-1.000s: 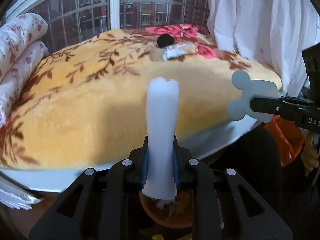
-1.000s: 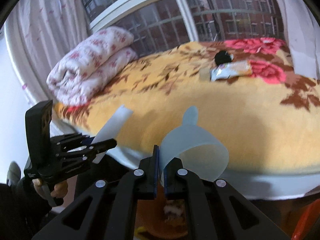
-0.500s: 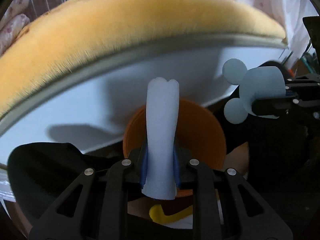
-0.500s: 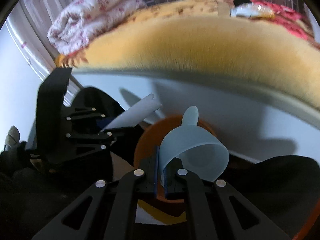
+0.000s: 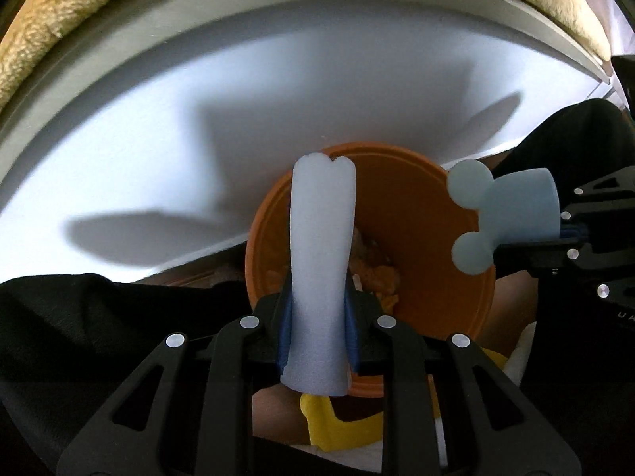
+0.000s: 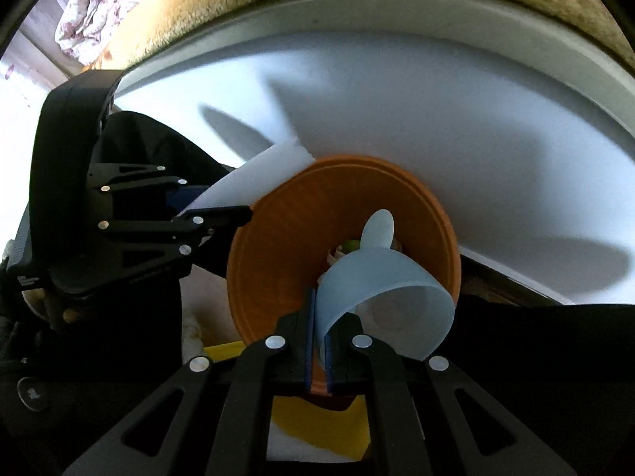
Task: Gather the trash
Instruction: 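Carry the cup and foam stick to the orange bucket and release both, then grasp the orange snack bag with the right gripper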
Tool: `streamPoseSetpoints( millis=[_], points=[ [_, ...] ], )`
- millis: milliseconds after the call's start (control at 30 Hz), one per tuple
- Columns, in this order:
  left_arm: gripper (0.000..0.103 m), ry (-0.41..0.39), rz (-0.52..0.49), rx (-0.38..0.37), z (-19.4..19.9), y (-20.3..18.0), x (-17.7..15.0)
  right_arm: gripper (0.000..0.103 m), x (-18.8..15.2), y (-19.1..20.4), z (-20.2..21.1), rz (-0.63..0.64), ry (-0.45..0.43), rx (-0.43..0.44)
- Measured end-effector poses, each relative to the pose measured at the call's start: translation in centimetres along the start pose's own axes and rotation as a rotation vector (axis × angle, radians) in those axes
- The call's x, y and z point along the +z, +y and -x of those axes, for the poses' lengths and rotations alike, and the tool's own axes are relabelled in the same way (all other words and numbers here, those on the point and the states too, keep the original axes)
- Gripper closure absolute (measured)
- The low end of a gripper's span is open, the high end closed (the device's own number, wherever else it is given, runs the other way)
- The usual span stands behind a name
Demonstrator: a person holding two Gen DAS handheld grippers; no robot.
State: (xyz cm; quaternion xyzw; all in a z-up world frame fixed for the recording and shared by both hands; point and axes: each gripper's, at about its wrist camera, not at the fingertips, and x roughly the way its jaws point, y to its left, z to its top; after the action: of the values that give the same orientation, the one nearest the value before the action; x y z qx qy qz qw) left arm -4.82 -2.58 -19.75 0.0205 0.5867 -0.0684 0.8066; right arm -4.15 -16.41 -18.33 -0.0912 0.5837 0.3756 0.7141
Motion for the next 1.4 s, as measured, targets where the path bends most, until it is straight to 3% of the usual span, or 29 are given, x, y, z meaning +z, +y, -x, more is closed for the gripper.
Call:
streamPoseSetpoints(
  millis=[67,100,133,167,533,733,833,933,1000,1167,1400],
  points=[
    [0.072,0.011,-0.003,0.001,-0.2,0.0,0.1,0.096,0.0,0.0,-0.4,0.008,0.013,-0.009],
    [0.050,0.022,-0.004,0.006,-0.5,-0.1,0.0,0.079,0.1,0.0,-0.8,0.015,0.028,-0.024],
    [0.027,0.034,-0.003,0.022,-0.7,0.0,0.0,0.048,0.1,-0.1,-1.0,0.015,0.039,-0.037],
    [0.024,0.040,-0.005,0.038,-0.8,0.0,0.0,0.042,0.1,-0.1,-1.0,0.010,0.036,-0.056],
    [0.024,0.023,0.002,0.037,-0.6,-0.7,-0.4,0.043,-1.8,-1.1,2.7,-0.059,-0.040,-0.091],
    [0.024,-0.013,-0.001,-0.035,1.9,-0.5,-0.5,0.043,-3.4,-1.7,5.7,-0.073,-0.093,-0.120],
    [0.024,-0.090,-0.040,-0.090,5.4,-0.7,-0.7,0.043,-3.4,-1.1,8.4,-0.036,-0.141,-0.134],
    [0.023,-0.171,-0.075,-0.098,8.8,-1.0,-0.5,0.041,-3.0,-0.5,11.5,-0.003,-0.207,-0.129],
    [0.022,-0.223,-0.090,-0.075,10.9,-1.0,-0.1,0.036,-2.2,-0.3,13.4,0.007,-0.257,-0.123],
    [0.017,-0.371,-0.064,-0.032,15.4,-0.4,2.9,0.035,2.1,-2.1,18.1,-0.059,-0.394,-0.069],
    [0.015,-0.471,0.027,-0.008,16.3,0.8,8.8,0.033,10.2,-6.2,20.1,-0.190,-0.524,-0.063]
  ],
)
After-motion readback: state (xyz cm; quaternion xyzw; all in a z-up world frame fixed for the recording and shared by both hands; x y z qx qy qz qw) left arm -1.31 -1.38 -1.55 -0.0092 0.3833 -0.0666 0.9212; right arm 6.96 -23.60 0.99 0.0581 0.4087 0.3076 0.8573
